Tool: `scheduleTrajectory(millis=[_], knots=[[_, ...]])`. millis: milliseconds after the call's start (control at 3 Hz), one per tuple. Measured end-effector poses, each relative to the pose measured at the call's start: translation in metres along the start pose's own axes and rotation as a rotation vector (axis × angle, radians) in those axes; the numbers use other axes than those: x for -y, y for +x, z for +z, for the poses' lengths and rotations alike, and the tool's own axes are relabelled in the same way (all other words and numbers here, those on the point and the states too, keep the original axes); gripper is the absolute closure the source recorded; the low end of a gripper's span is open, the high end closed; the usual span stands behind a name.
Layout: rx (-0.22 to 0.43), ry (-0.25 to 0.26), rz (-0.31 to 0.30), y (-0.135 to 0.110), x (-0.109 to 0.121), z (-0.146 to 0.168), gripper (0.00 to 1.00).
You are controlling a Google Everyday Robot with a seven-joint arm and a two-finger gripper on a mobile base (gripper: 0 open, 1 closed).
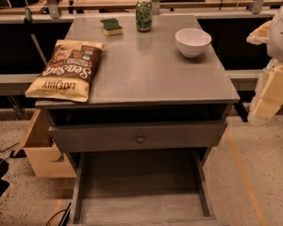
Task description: Move white bowl near brown chip bag
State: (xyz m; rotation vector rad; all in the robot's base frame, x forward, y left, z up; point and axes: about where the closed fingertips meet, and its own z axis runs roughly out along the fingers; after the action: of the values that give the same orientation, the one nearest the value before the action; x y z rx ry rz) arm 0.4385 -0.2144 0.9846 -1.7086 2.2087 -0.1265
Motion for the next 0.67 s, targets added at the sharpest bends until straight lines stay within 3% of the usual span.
scheduleTrajectory(millis=[333,667], knots=[[0.004,0.006,-0.001,-0.002,0.003,0.001,0.0],[0.04,0.06,-0.017,-0.02,0.034,0.014,0.0]])
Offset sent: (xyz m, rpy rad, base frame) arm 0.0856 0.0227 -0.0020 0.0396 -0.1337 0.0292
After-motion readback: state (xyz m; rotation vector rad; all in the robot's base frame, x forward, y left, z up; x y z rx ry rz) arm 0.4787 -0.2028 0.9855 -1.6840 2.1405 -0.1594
